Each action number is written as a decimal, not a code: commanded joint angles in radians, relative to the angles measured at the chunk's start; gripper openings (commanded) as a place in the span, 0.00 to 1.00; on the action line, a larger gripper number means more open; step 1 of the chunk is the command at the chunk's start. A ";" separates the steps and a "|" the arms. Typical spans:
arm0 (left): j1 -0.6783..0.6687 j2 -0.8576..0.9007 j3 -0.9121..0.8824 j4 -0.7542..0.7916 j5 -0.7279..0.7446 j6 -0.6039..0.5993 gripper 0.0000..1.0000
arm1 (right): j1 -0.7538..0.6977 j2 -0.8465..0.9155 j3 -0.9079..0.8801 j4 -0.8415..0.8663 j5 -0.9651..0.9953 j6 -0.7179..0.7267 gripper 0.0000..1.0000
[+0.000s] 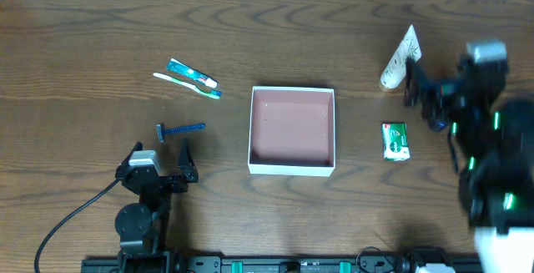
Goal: Pack container
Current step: 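Reach the right gripper to the white Pantene tube and grasp it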
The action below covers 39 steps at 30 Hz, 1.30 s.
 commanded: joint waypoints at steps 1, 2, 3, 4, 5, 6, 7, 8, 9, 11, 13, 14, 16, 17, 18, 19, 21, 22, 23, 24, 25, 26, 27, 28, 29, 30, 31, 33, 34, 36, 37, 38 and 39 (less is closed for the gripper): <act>0.005 0.001 -0.015 -0.037 0.012 0.014 0.98 | 0.013 0.195 0.206 -0.103 -0.024 -0.027 0.99; 0.005 0.001 -0.015 -0.037 0.012 0.014 0.98 | 0.013 0.242 0.255 -0.134 -0.026 -0.027 0.99; 0.005 0.001 -0.015 -0.037 0.012 0.014 0.98 | 0.013 0.290 0.301 -0.159 -0.026 -0.027 0.99; 0.005 0.001 -0.015 -0.037 0.011 0.014 0.98 | 0.013 0.329 0.332 -0.177 -0.027 -0.026 0.99; 0.005 0.001 -0.015 -0.037 0.012 0.014 0.98 | 0.013 0.357 0.350 -0.194 -0.027 -0.026 0.99; 0.005 0.001 -0.015 -0.037 0.012 0.014 0.98 | 0.013 0.385 0.359 -0.207 -0.026 -0.027 0.99; 0.005 0.001 -0.015 -0.037 0.012 0.014 0.98 | 0.013 0.401 0.359 -0.207 -0.018 -0.027 0.99; 0.005 0.001 -0.015 -0.037 0.012 0.014 0.98 | 0.011 0.419 0.359 -0.216 -0.002 -0.027 0.99; 0.005 0.001 -0.015 -0.037 0.012 0.014 0.98 | 0.010 0.433 0.358 -0.225 0.005 -0.027 0.99; 0.005 0.001 -0.015 -0.037 0.012 0.014 0.98 | 0.002 0.468 0.358 -0.235 0.013 -0.028 0.99; 0.005 0.001 -0.015 -0.037 0.012 0.014 0.98 | -0.014 0.503 0.358 -0.245 0.021 -0.038 0.99; 0.005 0.001 -0.015 -0.037 0.012 0.014 0.98 | -0.024 0.517 0.358 -0.247 0.031 -0.037 0.99; 0.005 0.001 -0.015 -0.037 0.012 0.014 0.98 | -0.051 0.550 0.358 -0.253 0.033 -0.038 0.99; 0.005 0.001 -0.015 -0.037 0.012 0.014 0.98 | -0.061 0.562 0.358 -0.252 0.033 -0.038 0.99; 0.005 0.001 -0.015 -0.037 0.012 0.014 0.98 | -0.069 0.575 0.358 -0.251 0.033 -0.039 0.99; 0.005 0.001 -0.015 -0.037 0.012 0.014 0.98 | -0.077 0.590 0.358 -0.250 0.033 -0.049 0.96; 0.005 0.001 -0.015 -0.037 0.012 0.014 0.98 | -0.087 0.618 0.358 -0.251 0.033 -0.072 0.90; 0.005 0.001 -0.015 -0.037 0.012 0.014 0.98 | -0.089 0.632 0.358 -0.251 0.033 -0.077 0.89; 0.005 0.001 -0.015 -0.037 0.012 0.014 0.98 | -0.089 0.645 0.358 -0.251 0.032 -0.085 0.89; 0.005 0.001 -0.015 -0.037 0.012 0.014 0.98 | -0.089 0.657 0.358 -0.250 0.032 -0.088 0.89; 0.005 0.001 -0.015 -0.037 0.012 0.014 0.98 | -0.089 0.671 0.358 -0.250 0.032 -0.092 0.88; 0.005 0.001 -0.015 -0.037 0.012 0.014 0.98 | -0.089 0.684 0.358 -0.250 0.031 -0.095 0.88; 0.005 0.001 -0.015 -0.037 0.012 0.014 0.98 | -0.089 0.696 0.358 -0.249 0.024 -0.099 0.87; 0.005 0.001 -0.015 -0.037 0.012 0.014 0.98 | -0.089 0.706 0.358 -0.249 0.020 -0.108 0.86; 0.005 0.001 -0.015 -0.037 0.012 0.014 0.98 | -0.089 0.716 0.358 -0.249 0.017 -0.114 0.84; 0.005 0.001 -0.015 -0.037 0.012 0.014 0.98 | -0.089 0.724 0.358 -0.250 0.018 -0.114 0.82; 0.005 0.001 -0.015 -0.037 0.012 0.014 0.98 | -0.089 0.734 0.358 -0.250 0.017 -0.122 0.78; 0.005 0.001 -0.015 -0.037 0.012 0.014 0.98 | -0.089 0.749 0.358 -0.249 0.017 -0.132 0.72; 0.005 0.001 -0.015 -0.037 0.012 0.014 0.98 | -0.089 0.756 0.358 -0.249 0.018 -0.133 0.66; 0.005 0.001 -0.015 -0.037 0.012 0.014 0.98 | -0.089 0.771 0.358 -0.246 0.018 -0.140 0.48; 0.005 0.001 -0.015 -0.037 0.012 0.014 0.98 | -0.089 0.776 0.358 -0.242 0.017 -0.143 0.38; 0.005 0.001 -0.015 -0.037 0.012 0.014 0.98 | -0.089 0.781 0.358 -0.238 0.018 -0.143 0.30; 0.005 0.001 -0.015 -0.037 0.012 0.014 0.98 | -0.089 0.784 0.358 -0.235 0.018 -0.143 0.22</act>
